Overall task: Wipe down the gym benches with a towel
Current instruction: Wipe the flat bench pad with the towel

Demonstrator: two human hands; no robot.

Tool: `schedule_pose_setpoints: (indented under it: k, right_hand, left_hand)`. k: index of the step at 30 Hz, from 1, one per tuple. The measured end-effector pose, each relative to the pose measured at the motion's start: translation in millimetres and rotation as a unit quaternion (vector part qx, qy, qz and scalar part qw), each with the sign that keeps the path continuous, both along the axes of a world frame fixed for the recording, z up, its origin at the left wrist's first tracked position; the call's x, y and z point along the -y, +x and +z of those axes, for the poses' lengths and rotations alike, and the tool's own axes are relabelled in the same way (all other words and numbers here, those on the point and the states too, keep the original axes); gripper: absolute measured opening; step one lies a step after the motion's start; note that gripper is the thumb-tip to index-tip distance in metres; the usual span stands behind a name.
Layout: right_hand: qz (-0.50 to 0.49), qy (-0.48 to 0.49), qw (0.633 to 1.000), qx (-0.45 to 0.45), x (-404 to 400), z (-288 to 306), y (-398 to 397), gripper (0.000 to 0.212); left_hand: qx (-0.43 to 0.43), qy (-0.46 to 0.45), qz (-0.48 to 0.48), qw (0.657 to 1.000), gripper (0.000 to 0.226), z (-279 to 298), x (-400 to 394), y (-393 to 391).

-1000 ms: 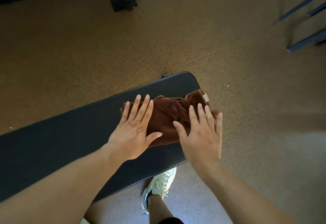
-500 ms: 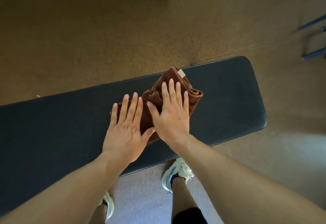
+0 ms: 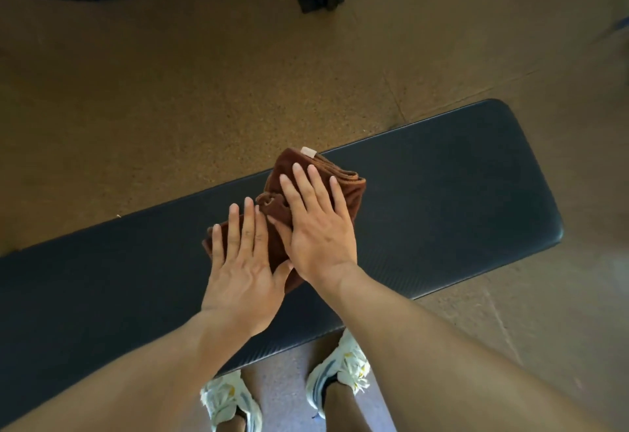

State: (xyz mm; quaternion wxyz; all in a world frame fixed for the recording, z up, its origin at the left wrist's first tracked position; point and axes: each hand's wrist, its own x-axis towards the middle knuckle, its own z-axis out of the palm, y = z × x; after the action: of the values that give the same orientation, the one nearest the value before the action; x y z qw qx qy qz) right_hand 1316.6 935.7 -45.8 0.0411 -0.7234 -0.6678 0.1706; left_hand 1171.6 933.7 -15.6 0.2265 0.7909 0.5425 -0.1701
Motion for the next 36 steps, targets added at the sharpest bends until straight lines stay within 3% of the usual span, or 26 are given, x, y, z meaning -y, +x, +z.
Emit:
schedule_pose_setpoints:
  k: [9, 13, 17, 24, 30, 36]
  right_hand:
    - [-0.063, 0.018, 0.998, 0.023, -9.8, 1.2, 189.7, 0.061]
    - [-0.164, 0.022, 0.985, 0.044, 19.6, 1.5, 255.1, 0.061]
    - [-0.287, 0.016, 0.957, 0.039, 65.7, 2.0, 268.8, 0.063]
    - [-0.344, 0.034, 0.938, 0.039, 121.3, -1.9, 214.4, 0.068]
    - [-0.295, 0.024, 0.954, 0.041, 125.5, -1.5, 96.4, 0.063]
    - [-0.184, -0.003, 0.982, 0.044, 87.4, 5.5, -55.8, 0.06]
  left_hand:
    - [0.008, -0.016, -0.085, 0.996, 0.096, -6.0, -36.0, 184.3]
    - [0.034, -0.007, -0.168, 0.985, 0.095, -9.6, -34.7, 256.5]
    - [0.068, 0.011, -0.248, 0.966, 0.088, -8.8, -9.3, 281.5]
    - [0.11, 0.024, -0.274, 0.955, 0.084, -11.5, 43.4, 225.0]
    - [0.117, 0.03, -0.226, 0.967, 0.08, -11.4, 61.3, 100.8]
    - [0.115, 0.038, -0.167, 0.978, 0.074, -11.8, 40.2, -61.9]
